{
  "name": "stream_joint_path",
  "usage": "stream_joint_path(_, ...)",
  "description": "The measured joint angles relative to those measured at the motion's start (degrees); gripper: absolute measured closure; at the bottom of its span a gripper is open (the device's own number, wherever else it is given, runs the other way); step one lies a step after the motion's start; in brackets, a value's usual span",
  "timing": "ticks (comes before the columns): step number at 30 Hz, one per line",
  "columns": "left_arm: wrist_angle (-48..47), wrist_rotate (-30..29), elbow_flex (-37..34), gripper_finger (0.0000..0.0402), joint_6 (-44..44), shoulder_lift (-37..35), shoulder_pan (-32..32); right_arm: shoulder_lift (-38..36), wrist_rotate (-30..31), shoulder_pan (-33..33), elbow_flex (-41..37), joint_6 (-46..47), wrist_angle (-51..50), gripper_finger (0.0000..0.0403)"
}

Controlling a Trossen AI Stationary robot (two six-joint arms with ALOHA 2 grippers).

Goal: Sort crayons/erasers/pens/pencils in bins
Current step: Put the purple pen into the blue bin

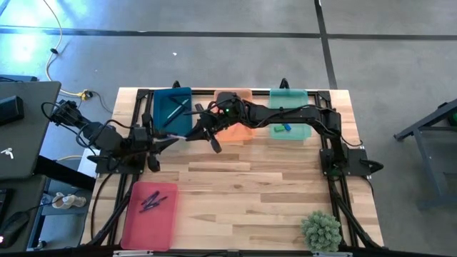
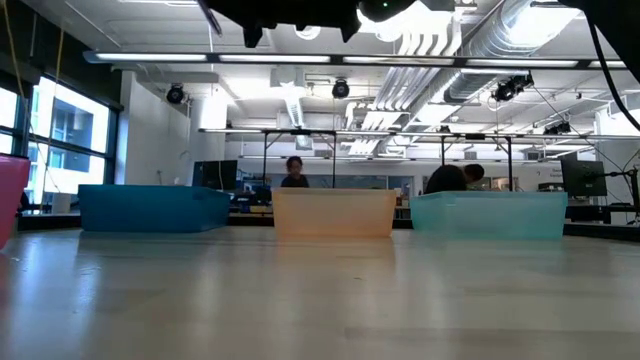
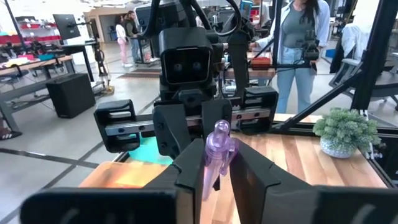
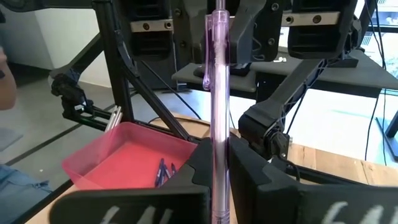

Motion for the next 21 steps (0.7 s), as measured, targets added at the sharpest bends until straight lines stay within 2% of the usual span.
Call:
stream_joint_path(4,-0.1,-0.2,0.0,0.0362,0.7,0.0,0.0,0.0,0.0,0.0,0.0,0.4,-0.1,0.0395)
stream_joint_path(10,-0.2,-0.1,0.0,0.0354,0.8,0.0,0.0,0.0,0.2,0.0,0.0,1.4,0.0,0.0382)
stream_joint_path(13,-0.3,-0.1,0.0,0.0354,0.7,0.1,0.0,0.0,0.3,0.0,0.0,1.2,0.0,0.0353)
stream_joint_path(21,-2.1,0.0,0.0,0.0355,0.4,0.4,0.0,0.0,1.4,-0.9,0.0,4.1,-2.1,0.0238)
